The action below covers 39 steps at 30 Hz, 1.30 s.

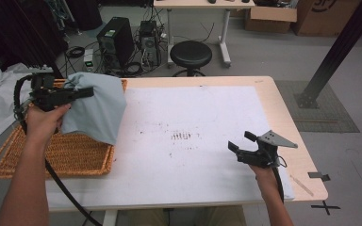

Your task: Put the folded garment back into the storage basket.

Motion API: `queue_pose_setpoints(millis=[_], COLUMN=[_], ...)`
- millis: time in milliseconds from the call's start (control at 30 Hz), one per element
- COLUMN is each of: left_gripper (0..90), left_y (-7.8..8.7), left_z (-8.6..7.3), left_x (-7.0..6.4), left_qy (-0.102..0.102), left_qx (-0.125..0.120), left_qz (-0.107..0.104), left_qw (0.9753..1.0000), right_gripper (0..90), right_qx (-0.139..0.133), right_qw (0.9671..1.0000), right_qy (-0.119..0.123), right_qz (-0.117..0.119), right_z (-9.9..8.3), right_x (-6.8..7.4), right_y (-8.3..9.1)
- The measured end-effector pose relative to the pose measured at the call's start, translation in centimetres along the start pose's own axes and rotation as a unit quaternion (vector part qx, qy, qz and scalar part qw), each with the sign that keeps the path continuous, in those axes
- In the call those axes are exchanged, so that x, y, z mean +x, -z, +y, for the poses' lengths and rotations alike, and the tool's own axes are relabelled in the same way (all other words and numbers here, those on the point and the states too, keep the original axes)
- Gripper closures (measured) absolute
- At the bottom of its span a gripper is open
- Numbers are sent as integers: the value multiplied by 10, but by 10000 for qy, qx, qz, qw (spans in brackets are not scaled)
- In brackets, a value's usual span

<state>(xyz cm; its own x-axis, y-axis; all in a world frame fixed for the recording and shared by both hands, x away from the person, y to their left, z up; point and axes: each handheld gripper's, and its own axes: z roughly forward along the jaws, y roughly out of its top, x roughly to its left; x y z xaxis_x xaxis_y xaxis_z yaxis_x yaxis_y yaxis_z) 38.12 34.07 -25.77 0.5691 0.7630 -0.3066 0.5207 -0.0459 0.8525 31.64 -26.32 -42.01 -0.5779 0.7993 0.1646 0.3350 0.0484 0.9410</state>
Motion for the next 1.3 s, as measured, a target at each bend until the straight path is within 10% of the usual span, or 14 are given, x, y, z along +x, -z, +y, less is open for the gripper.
queue_pose_setpoints(millis=[200, 267, 367, 433, 1300], left_gripper=[740, 703, 242, 133, 122], left_y=[13, 15, 22, 28, 4], left_z=[-6, -10, -20, -26, -52], left_x=[18, 24, 32, 35, -22], left_qy=[107, 77, 250, 233, 28], left_qx=[24, 118, -197, -233, -755], left_qz=[183, 532, 1531, 1942, 1293], left_qw=[9998, 9985, 9877, 9804, 9887], right_gripper=[146, 146, 147, 147, 142], right_qx=[36, 52, 85, 76, -143], right_qw=[10000, 10000, 10000, 9999, 9995], right_qy=[32, 47, 37, -23, -39], right_qz=[8, 1, 22, 102, 262], right_z=[3, 3, 2, 1, 3], right_x=[4, 5, 5, 6, -1], right_y=[-4, -5, -7, -7, -2])
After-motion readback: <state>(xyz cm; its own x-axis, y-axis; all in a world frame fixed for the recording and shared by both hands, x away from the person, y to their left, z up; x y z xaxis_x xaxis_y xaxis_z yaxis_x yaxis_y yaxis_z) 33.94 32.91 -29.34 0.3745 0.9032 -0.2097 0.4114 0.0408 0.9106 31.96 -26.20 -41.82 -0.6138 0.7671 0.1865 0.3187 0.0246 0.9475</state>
